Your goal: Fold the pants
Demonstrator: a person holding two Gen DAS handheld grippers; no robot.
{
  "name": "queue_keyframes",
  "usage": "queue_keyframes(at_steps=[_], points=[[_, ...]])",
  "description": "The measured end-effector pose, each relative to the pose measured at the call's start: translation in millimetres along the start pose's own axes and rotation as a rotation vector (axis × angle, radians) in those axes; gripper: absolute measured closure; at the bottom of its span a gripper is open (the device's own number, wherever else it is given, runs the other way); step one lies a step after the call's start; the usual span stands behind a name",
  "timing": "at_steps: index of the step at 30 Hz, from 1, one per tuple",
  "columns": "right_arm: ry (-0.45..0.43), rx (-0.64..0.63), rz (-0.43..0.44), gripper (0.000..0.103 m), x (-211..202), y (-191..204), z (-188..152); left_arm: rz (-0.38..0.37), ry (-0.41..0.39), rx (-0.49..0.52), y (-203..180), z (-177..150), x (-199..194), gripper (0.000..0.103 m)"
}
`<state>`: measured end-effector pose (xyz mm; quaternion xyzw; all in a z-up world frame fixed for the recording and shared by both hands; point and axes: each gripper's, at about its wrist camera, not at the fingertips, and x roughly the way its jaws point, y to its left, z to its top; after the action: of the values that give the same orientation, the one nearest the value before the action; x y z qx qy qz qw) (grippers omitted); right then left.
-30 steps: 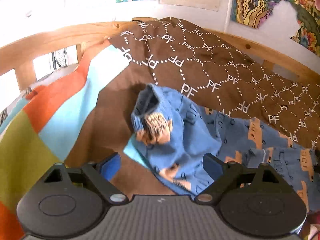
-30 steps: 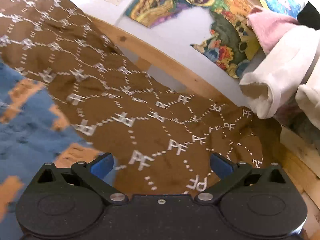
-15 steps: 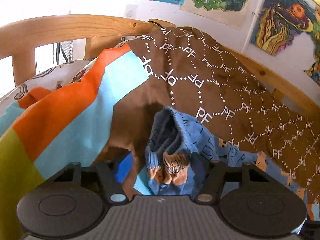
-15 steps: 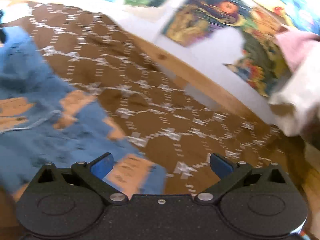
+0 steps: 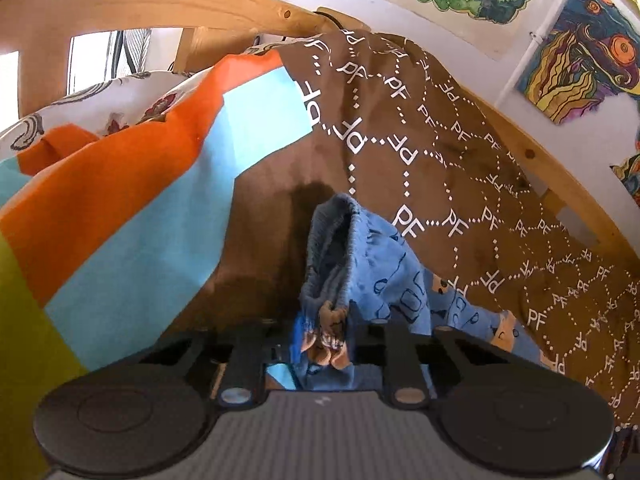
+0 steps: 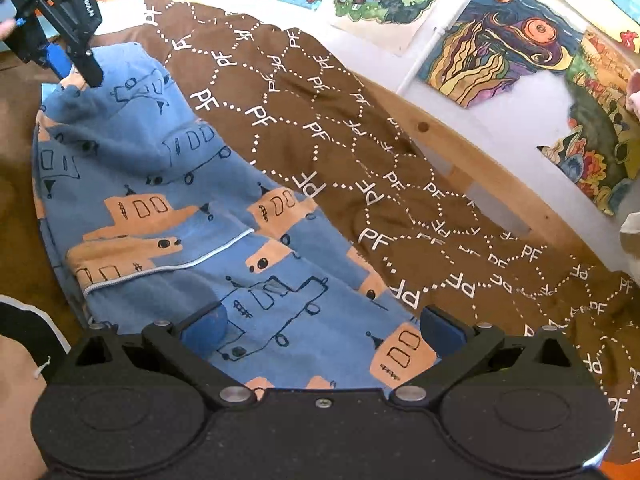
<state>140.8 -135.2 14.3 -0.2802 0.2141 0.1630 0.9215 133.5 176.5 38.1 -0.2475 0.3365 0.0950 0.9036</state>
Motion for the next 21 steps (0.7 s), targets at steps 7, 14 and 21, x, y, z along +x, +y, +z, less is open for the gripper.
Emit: queue_keyframes(at_steps=[7,14,21], points=[[-0.001,0.001,0.0,0.001,-1,-1,1,0.05,-0.055,0.074,-26,-2,-14,0.085],[-0.01,0.045,-0.026,0.001,-11,-25,0,-0.011,-0.143,0.269,-82,-7,-37,0.085],[0.042,0.168,0.018,0.001,-20,-91,-9,-0.178,-0.175,0.474,-145,-24,-60,0.085]])
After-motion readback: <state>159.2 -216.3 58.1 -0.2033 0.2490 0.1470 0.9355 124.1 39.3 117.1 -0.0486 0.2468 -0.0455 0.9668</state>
